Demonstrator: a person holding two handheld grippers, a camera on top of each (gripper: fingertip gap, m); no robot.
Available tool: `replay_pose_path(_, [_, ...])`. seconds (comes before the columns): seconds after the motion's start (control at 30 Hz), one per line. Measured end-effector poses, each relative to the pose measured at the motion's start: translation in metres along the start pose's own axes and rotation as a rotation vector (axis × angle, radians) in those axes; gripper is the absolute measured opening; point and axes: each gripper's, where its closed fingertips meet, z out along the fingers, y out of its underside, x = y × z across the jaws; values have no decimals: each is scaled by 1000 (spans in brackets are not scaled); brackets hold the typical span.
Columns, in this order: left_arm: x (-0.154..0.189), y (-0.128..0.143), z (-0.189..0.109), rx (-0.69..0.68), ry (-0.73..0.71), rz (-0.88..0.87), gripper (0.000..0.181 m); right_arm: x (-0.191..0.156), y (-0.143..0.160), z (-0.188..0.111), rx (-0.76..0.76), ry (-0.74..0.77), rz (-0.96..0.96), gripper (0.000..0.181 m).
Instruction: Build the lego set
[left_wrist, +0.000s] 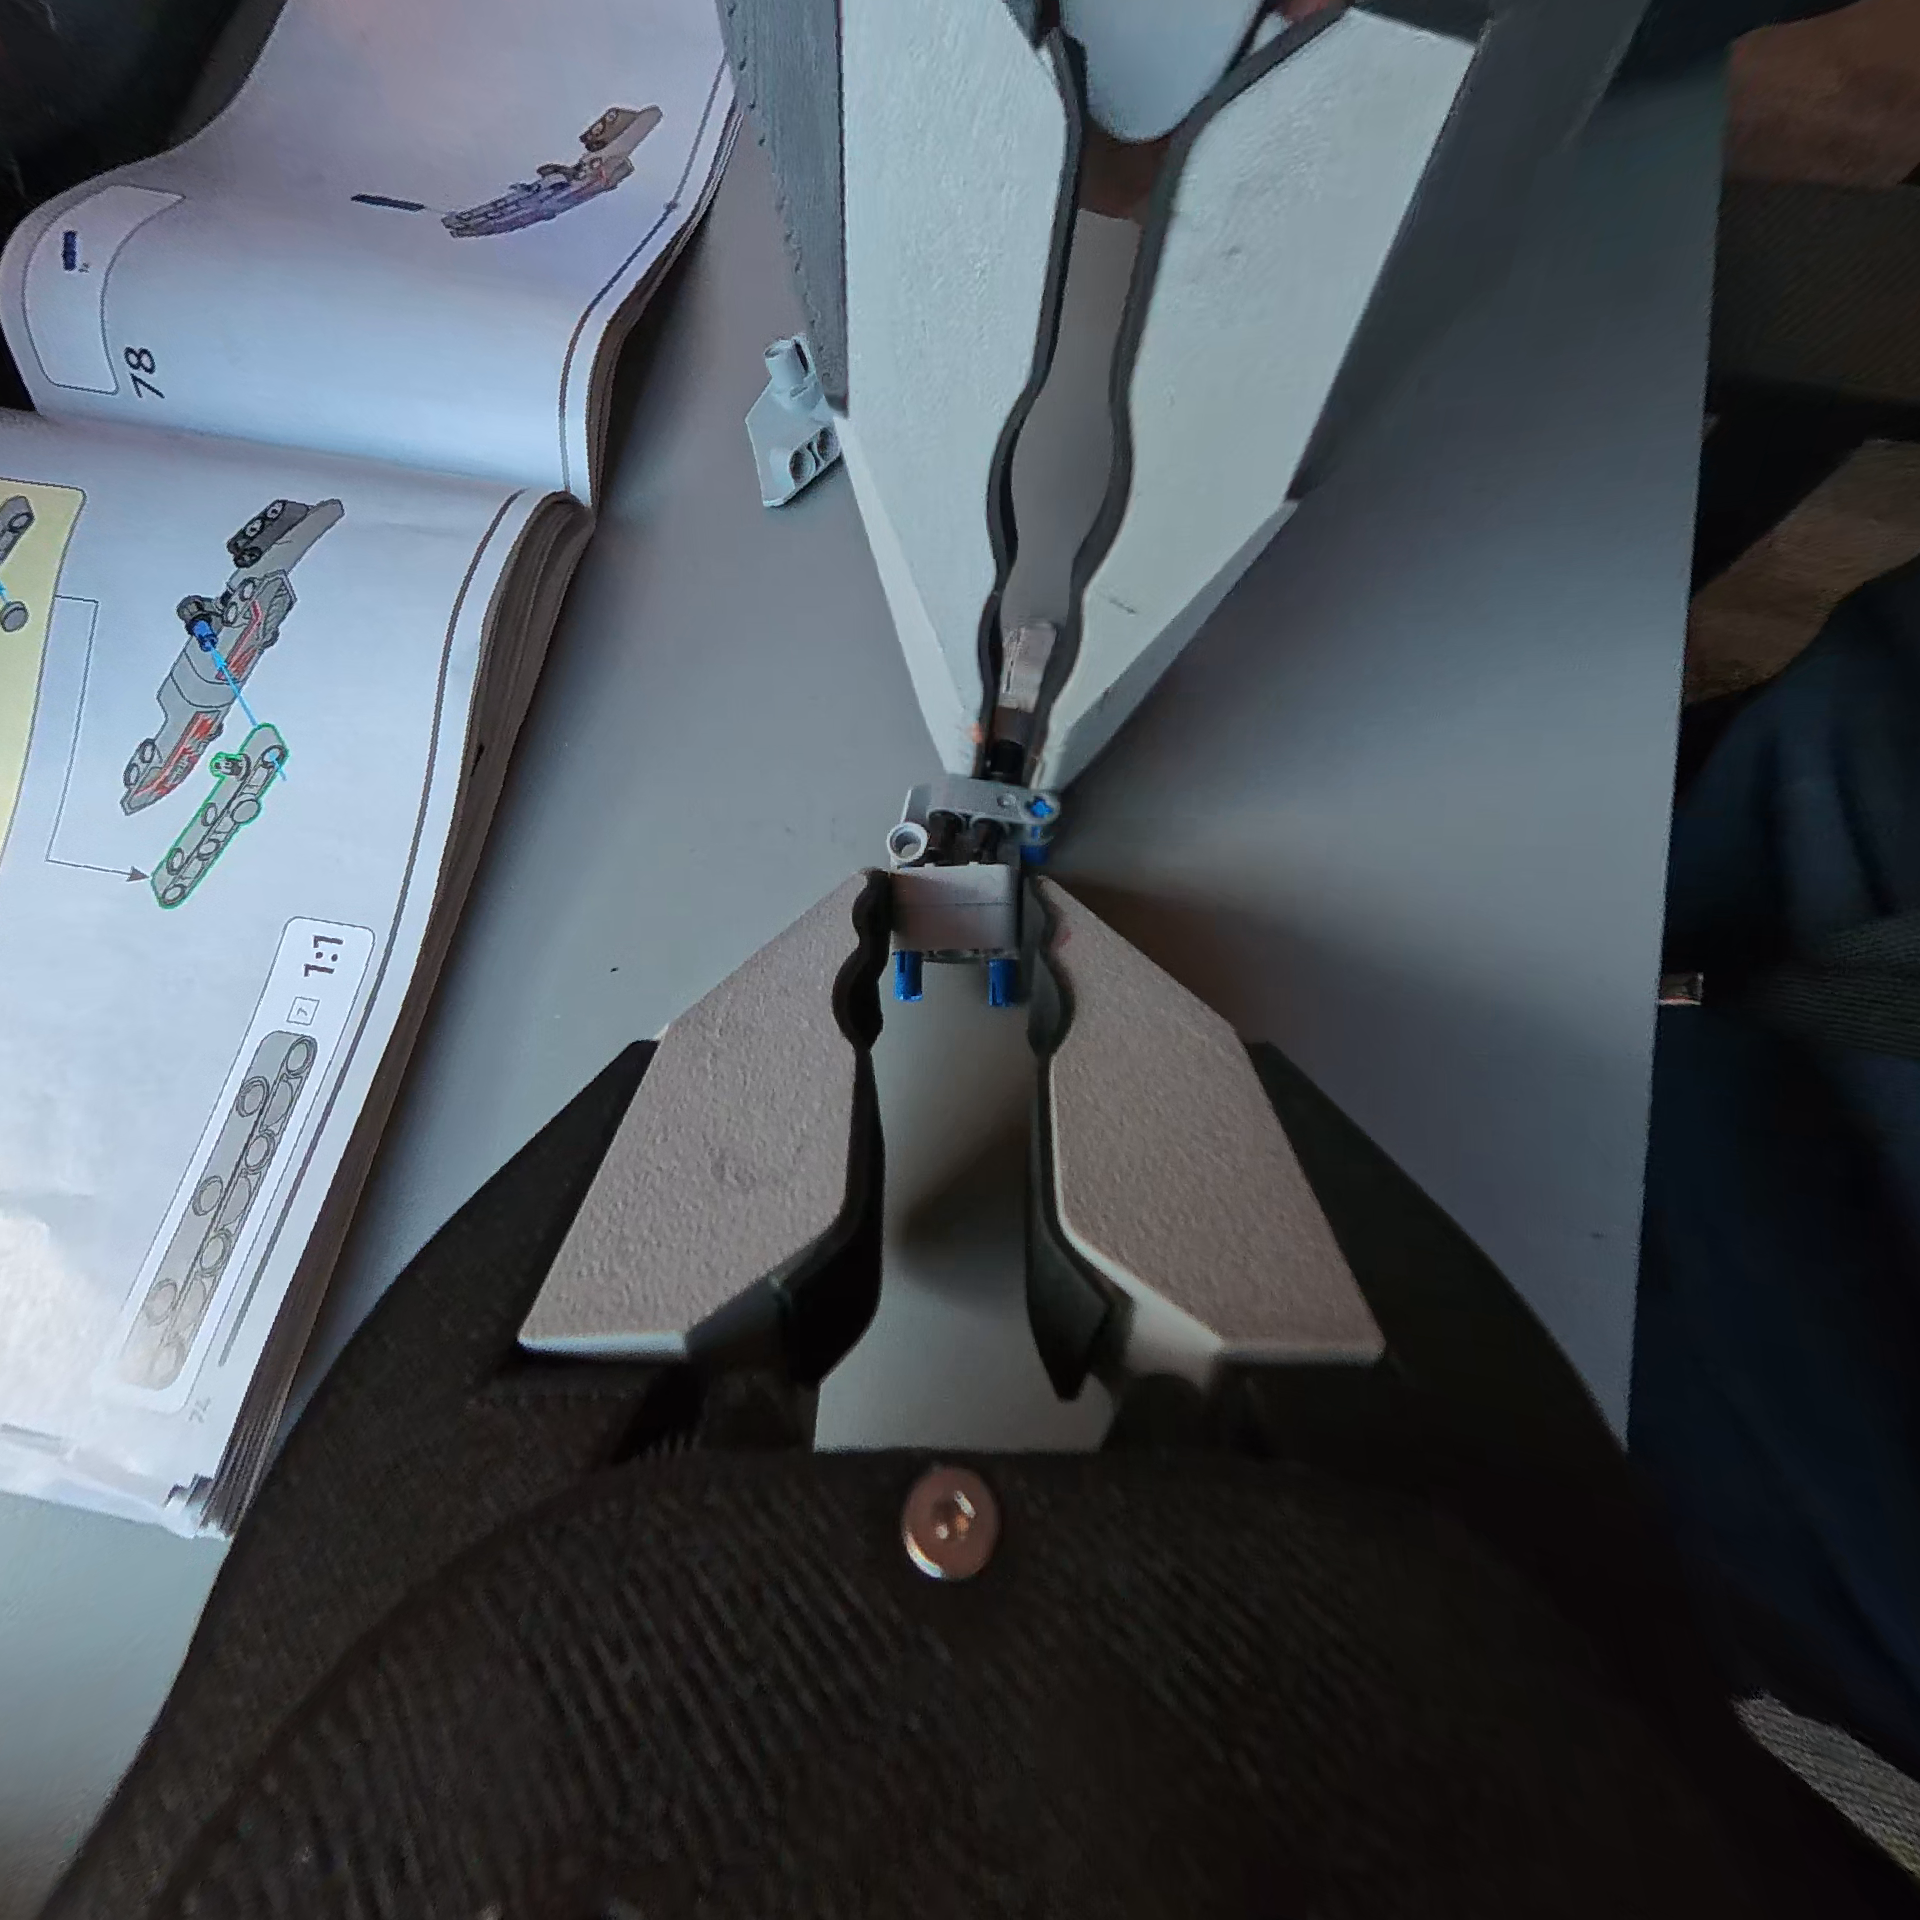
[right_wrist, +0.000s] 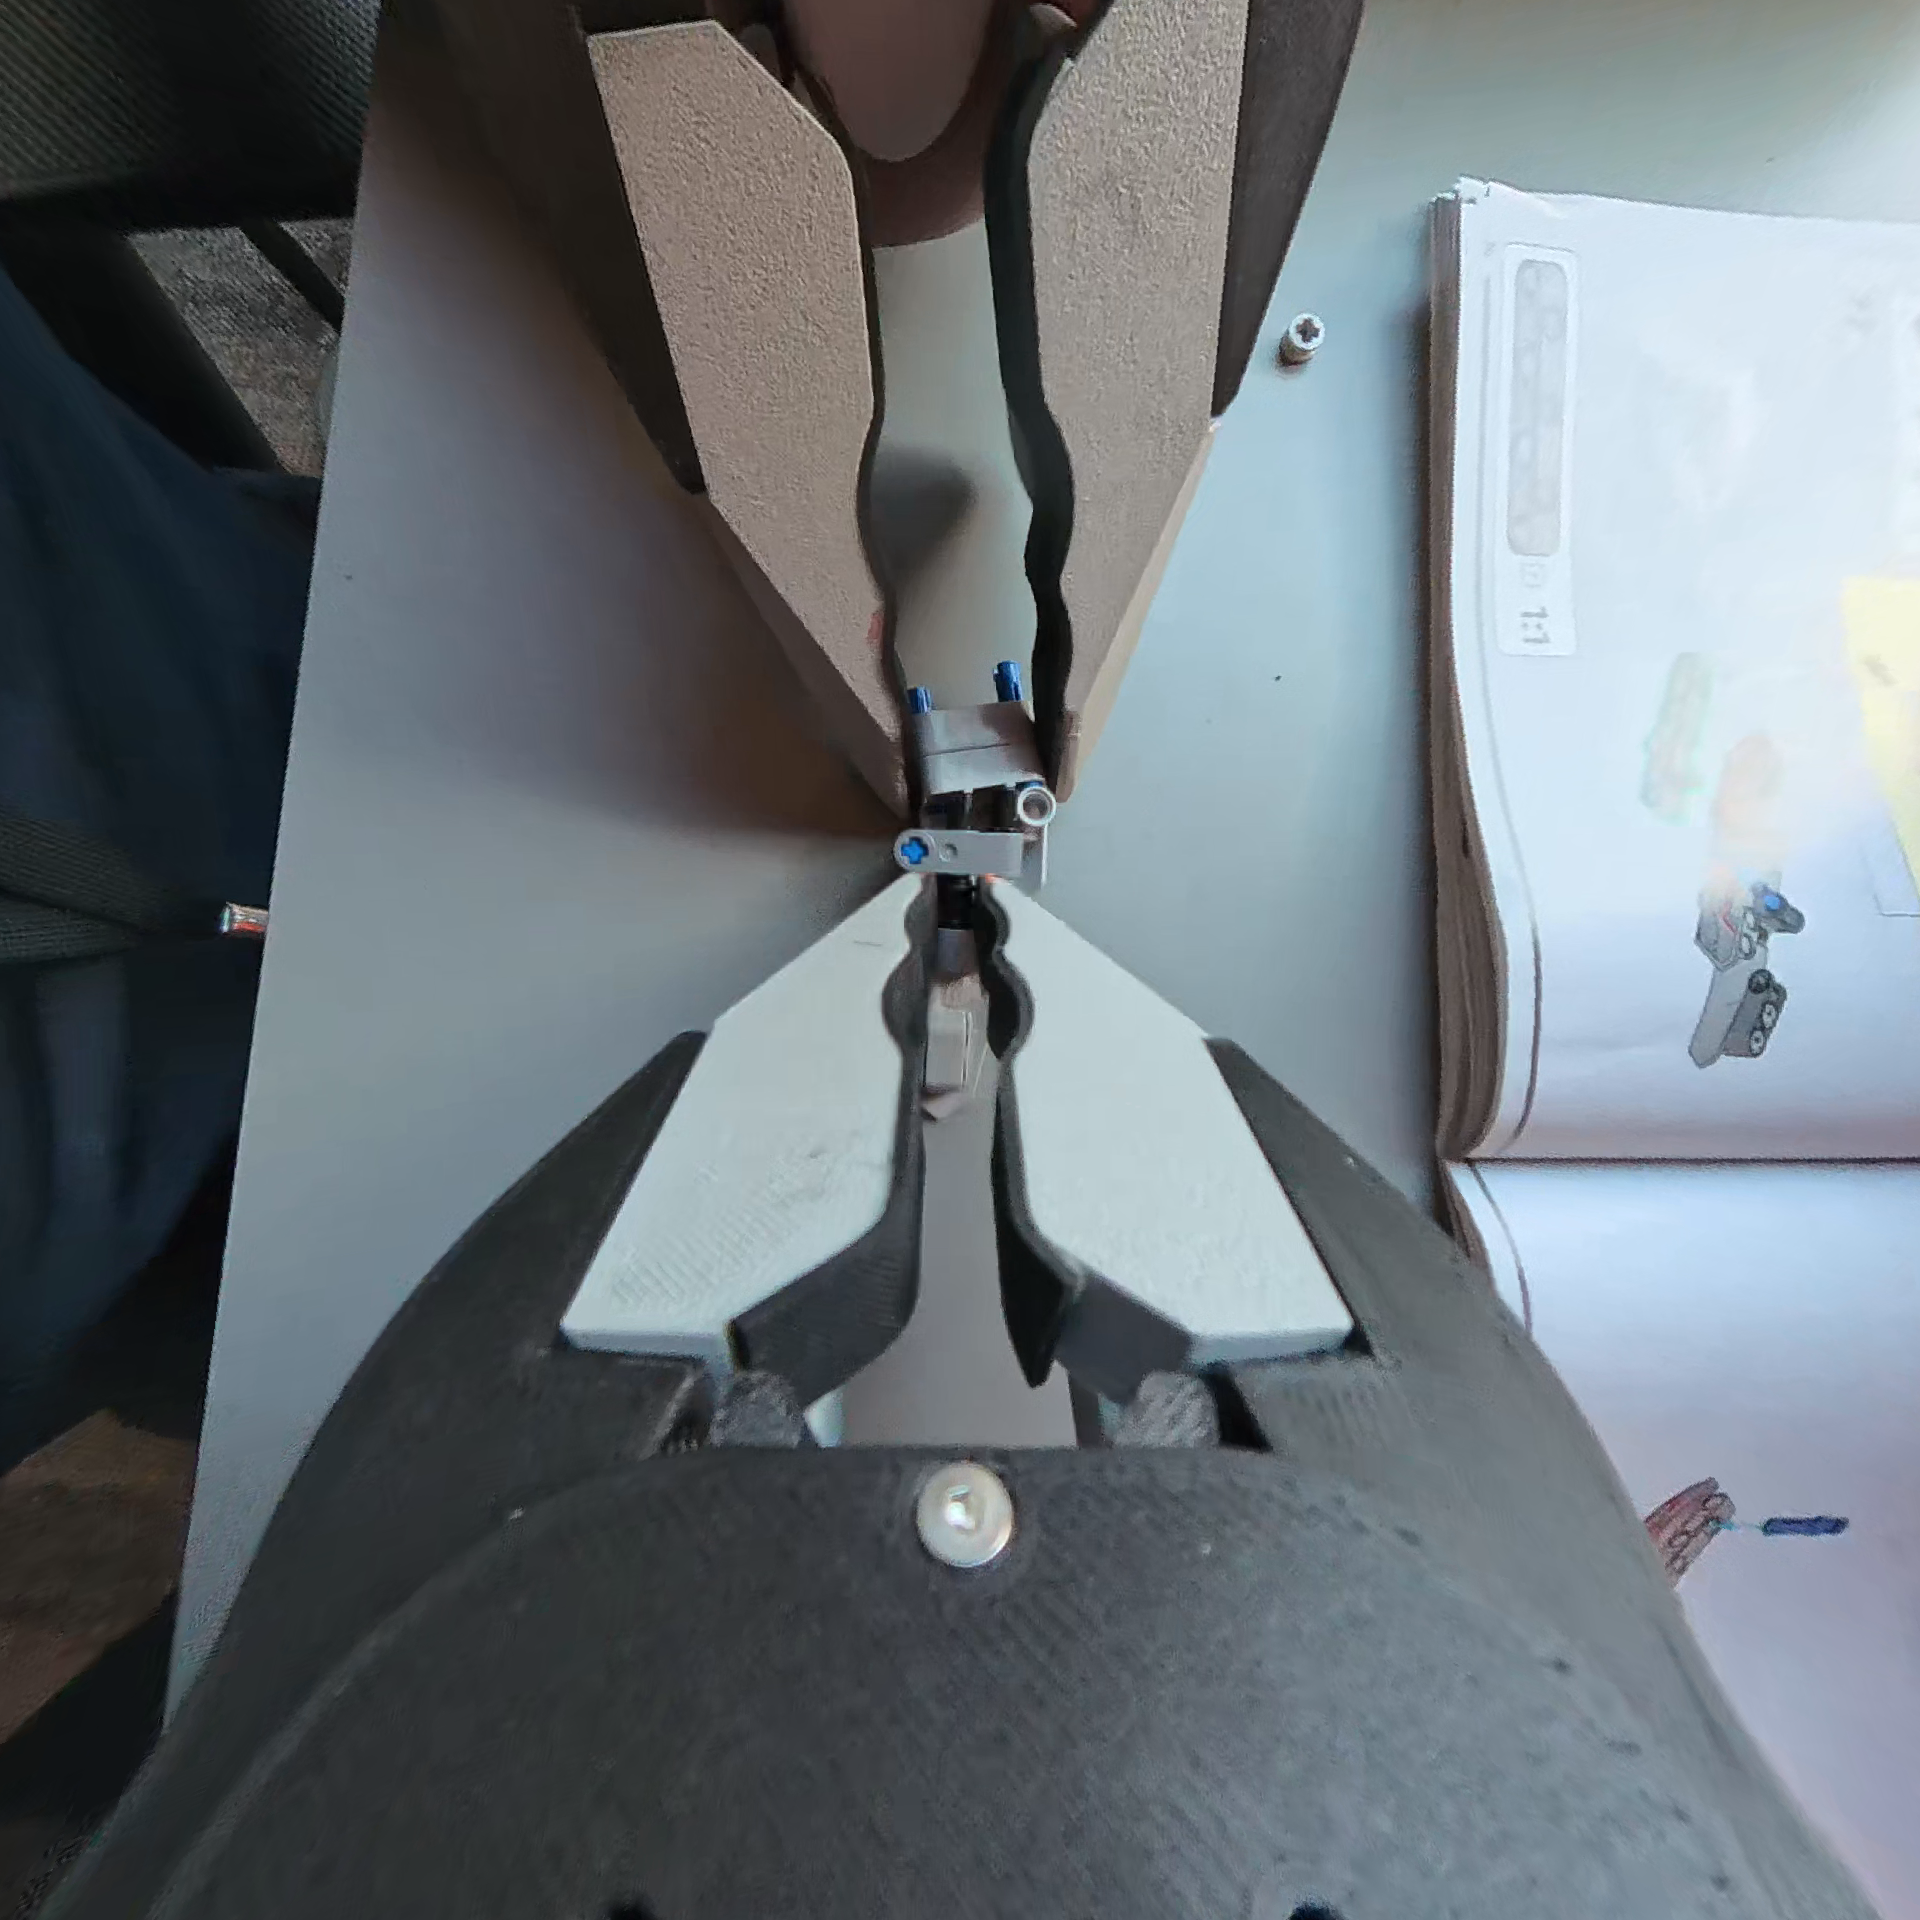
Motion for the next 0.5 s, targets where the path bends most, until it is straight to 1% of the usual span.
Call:
replay_pose_path(0.2, [2,0,0,1,1,18,22,-2,1,0,-49,-15,-63,3])
replay_pose_path(0.4, [4,2,-2,2,37,41,22,-6,3,0,-120,-83,-162,4])
replay_pose_path(0.5, [3,4,-4,1,55,43,23,-4,6,-2,-184,-114,-181,4])
